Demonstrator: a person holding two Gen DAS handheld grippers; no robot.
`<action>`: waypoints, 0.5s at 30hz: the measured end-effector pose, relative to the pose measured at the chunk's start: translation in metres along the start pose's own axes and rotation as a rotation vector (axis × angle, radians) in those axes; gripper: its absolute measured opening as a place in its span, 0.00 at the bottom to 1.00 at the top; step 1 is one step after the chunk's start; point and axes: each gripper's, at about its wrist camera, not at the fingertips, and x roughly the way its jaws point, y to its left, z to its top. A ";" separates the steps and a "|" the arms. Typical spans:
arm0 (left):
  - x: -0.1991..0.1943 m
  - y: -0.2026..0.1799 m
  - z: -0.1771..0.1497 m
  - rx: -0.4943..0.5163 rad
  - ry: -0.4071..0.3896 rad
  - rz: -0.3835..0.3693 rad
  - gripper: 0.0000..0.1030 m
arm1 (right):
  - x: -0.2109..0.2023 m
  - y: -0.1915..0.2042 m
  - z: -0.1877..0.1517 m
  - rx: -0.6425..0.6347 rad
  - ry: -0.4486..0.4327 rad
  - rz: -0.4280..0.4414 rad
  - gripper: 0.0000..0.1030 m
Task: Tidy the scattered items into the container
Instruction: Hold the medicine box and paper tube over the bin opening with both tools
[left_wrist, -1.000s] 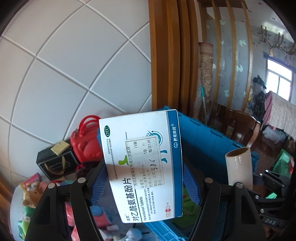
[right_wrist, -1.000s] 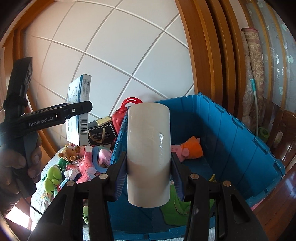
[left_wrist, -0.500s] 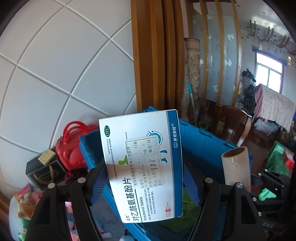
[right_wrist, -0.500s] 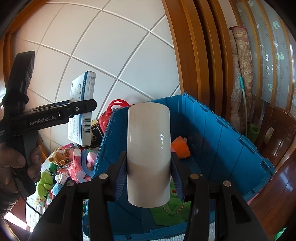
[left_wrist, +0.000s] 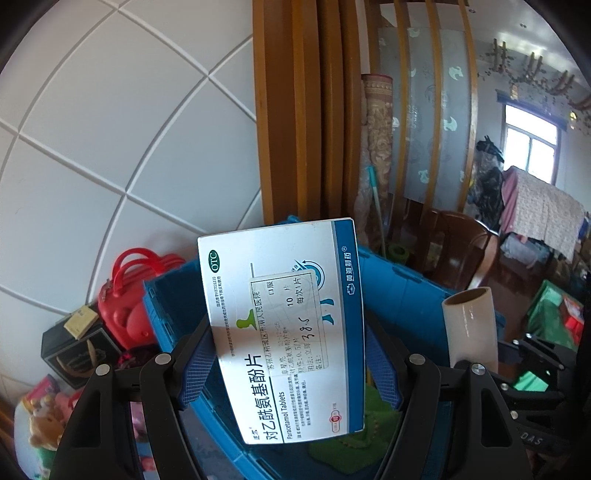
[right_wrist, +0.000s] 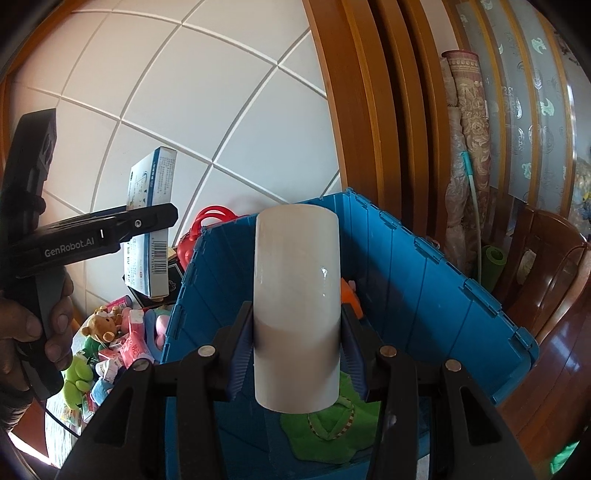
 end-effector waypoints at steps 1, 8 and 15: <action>0.002 -0.001 0.002 0.001 -0.002 -0.003 0.71 | 0.001 -0.002 0.001 0.001 0.000 -0.004 0.42; 0.015 -0.007 0.011 0.003 -0.005 -0.023 0.71 | 0.006 -0.010 0.005 0.005 0.008 -0.018 0.42; 0.026 -0.014 0.016 0.008 -0.003 -0.036 0.71 | 0.011 -0.017 0.008 0.008 0.015 -0.021 0.42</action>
